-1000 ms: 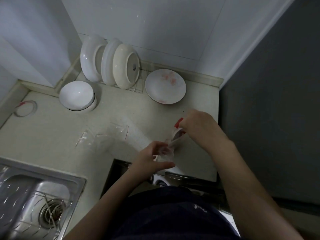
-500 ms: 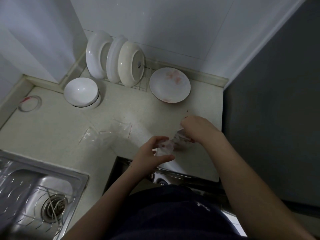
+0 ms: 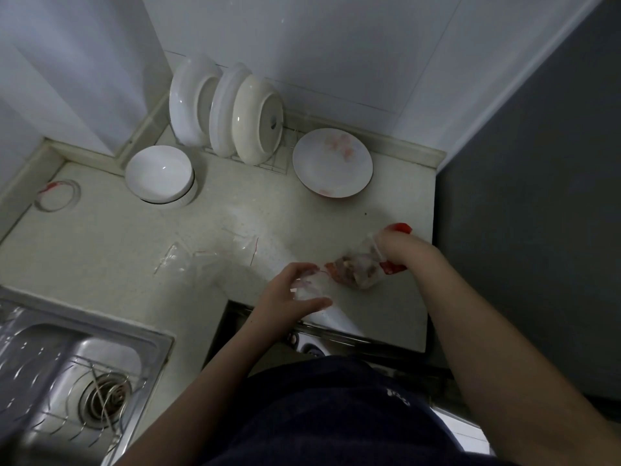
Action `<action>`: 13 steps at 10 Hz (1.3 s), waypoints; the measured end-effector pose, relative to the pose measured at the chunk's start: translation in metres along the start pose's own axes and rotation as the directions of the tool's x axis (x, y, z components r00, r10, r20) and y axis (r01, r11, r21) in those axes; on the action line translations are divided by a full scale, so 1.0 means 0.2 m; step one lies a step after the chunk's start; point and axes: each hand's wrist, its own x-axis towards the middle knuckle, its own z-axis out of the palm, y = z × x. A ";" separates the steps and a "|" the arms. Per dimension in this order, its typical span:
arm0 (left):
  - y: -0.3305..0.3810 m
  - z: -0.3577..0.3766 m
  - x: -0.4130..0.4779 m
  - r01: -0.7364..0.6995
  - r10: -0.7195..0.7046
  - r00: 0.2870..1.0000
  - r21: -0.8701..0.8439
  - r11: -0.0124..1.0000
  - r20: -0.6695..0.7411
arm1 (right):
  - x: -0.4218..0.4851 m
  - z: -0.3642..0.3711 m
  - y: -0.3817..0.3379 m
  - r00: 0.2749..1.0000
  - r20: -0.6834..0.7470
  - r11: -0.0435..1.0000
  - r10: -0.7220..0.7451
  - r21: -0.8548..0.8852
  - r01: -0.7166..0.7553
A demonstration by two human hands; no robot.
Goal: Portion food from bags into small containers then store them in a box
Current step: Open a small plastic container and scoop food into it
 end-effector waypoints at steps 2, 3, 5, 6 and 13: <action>-0.02 -0.02 0.00 0.009 -0.009 0.999 -0.001 1.000 -0.047 | 0.07 -0.05 0.08 0.998 0.048 0.992 -0.032 0.120 0.026; -0.02 -0.02 0.00 0.001 -0.001 0.996 -0.007 1.000 -0.085 | 0.06 -0.07 0.13 0.999 0.037 0.941 0.034 0.336 -0.045; -0.01 -0.02 0.01 0.001 -0.004 0.992 -0.020 1.000 -0.125 | 0.04 -0.10 0.17 0.987 0.159 0.883 0.022 0.460 -0.094; -0.01 -0.02 0.01 0.006 -0.008 0.992 -0.019 1.000 -0.130 | 0.04 -0.12 0.16 0.987 0.160 0.876 -0.023 0.479 -0.057; 0.04 -0.02 0.01 -0.012 0.012 0.990 -0.001 1.000 -0.143 | -0.13 -0.16 0.11 0.898 -0.349 0.739 -0.268 0.524 0.424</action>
